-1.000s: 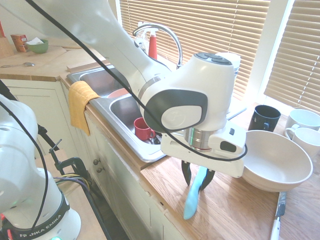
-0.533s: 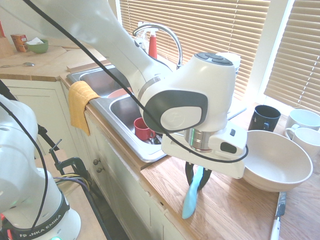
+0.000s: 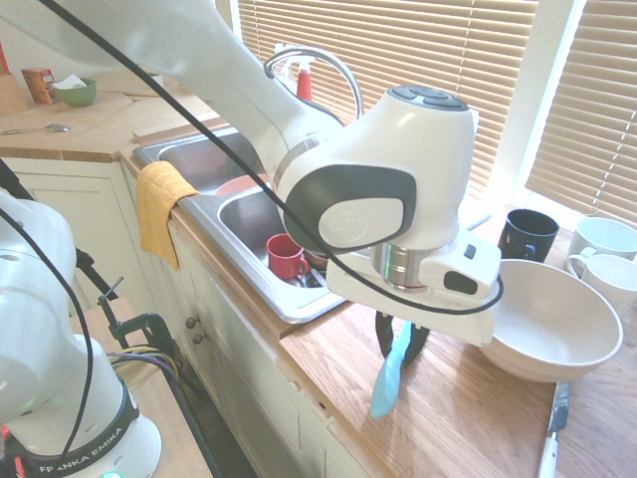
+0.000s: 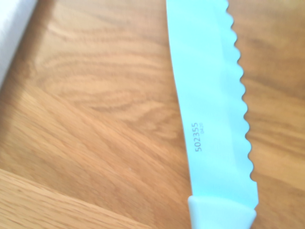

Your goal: Put the knife into the sink

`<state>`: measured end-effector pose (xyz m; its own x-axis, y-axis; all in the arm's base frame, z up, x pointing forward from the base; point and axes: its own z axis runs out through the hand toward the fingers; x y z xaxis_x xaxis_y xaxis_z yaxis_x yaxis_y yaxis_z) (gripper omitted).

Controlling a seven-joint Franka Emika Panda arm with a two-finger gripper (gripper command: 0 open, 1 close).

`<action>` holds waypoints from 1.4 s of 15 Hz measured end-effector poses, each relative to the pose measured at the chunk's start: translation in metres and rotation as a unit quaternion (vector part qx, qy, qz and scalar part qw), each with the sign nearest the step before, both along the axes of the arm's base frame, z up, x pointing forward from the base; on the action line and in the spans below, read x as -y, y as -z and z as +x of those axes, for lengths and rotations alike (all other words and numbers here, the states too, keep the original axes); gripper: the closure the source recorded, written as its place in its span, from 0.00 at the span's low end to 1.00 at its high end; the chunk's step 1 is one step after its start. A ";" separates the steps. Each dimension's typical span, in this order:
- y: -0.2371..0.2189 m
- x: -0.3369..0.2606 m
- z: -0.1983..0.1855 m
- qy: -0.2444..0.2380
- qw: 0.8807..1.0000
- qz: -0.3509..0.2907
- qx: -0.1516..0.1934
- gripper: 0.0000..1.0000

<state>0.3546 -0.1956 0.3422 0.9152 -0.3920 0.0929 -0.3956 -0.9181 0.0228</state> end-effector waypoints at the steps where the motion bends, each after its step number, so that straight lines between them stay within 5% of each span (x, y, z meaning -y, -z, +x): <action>1: -0.006 -0.002 0.000 -0.001 1.000 -0.001 0.004 1.00; 12: -0.121 -0.065 0.051 0.012 0.998 0.009 0.068 1.00; 16: -0.143 -0.135 0.079 0.084 0.993 0.017 0.086 1.00; 21: -0.112 -0.244 0.105 0.177 0.980 0.011 0.095 1.00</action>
